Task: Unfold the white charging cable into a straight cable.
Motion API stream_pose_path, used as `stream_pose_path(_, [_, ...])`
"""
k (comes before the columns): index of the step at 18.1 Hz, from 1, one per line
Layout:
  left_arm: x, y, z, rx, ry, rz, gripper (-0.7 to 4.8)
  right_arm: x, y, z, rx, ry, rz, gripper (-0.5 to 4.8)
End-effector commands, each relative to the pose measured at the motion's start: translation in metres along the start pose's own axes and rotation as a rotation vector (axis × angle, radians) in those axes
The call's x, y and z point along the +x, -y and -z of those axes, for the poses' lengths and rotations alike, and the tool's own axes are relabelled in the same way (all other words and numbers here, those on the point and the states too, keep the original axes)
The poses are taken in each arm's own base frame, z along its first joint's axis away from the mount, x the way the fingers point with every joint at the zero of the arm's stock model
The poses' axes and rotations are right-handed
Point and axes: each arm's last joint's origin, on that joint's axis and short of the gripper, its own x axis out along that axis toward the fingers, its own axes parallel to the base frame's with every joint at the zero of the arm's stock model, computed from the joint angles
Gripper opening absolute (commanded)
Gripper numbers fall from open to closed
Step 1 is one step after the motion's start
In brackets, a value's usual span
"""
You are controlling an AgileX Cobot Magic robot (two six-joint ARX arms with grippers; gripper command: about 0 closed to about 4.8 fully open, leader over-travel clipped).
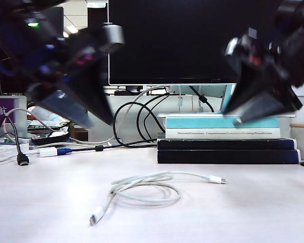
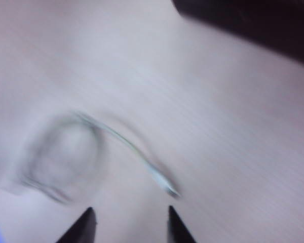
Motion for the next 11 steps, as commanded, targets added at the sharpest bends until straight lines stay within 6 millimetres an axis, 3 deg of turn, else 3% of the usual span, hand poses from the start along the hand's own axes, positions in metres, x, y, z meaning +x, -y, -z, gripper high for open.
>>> stream_pose_path(1, [0.002, 0.001, -0.005, 0.029, -0.006, 0.028, 3.5, 0.008, -0.01, 0.003, -0.191, -0.084, 0.152, 3.01])
stream_pose_path(2, [0.002, 0.0, -0.005, 0.028, -0.018, 0.013, 3.5, 0.011, -0.013, 0.003, -0.221, -0.102, 0.18, 3.35])
stream_pose_path(6, [0.001, 0.001, 0.002, 0.084, -0.106, 0.02, 3.5, 0.024, -0.028, 0.001, -0.402, -0.134, 0.232, 3.34])
stream_pose_path(11, [0.001, 0.004, 0.004, 0.077, -0.106, 0.098, 3.5, 0.04, -0.027, -0.01, -0.365, -0.205, 0.114, 3.34])
